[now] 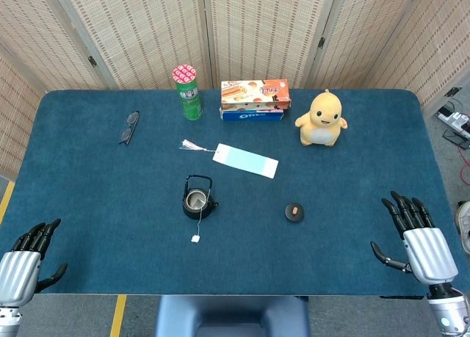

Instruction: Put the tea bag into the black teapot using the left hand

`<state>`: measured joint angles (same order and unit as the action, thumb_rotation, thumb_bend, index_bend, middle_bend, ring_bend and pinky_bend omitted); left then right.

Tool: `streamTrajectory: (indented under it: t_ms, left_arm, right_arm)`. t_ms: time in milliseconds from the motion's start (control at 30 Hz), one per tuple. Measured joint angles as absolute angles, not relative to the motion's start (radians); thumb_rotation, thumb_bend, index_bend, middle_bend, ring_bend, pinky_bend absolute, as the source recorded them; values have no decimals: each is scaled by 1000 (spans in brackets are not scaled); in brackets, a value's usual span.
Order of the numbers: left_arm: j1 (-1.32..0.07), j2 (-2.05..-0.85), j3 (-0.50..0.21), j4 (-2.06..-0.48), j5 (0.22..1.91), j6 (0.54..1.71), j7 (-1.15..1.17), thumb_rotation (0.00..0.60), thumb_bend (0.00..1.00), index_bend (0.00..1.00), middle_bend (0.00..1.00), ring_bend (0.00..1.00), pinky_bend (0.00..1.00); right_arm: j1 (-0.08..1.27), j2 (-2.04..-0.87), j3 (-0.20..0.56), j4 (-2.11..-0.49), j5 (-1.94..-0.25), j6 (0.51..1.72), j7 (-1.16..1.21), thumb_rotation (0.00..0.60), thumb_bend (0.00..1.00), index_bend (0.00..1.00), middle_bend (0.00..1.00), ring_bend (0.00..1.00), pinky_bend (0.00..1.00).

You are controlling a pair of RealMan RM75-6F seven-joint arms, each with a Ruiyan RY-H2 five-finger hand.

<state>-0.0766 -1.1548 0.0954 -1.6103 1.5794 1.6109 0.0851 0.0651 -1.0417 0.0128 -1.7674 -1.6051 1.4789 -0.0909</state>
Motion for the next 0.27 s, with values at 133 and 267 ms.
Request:
streamTrajectory:
  t_ms: [133,267]
  left_arm:
    - [-79,-1156,93,-1603,1574,1581,76,600,326,39,201,145,251]
    - [-91,-1155,85,-1600,1556,1530,69,600,324,34,201,145,253]
  right_arm:
    - [64,-1044,17,-1766,-1606,1487,-88,221,404,0,0,0,0]
    - [68,-1052,23,-1754,-1600,1486,-90,221,404,0,0,0,0]
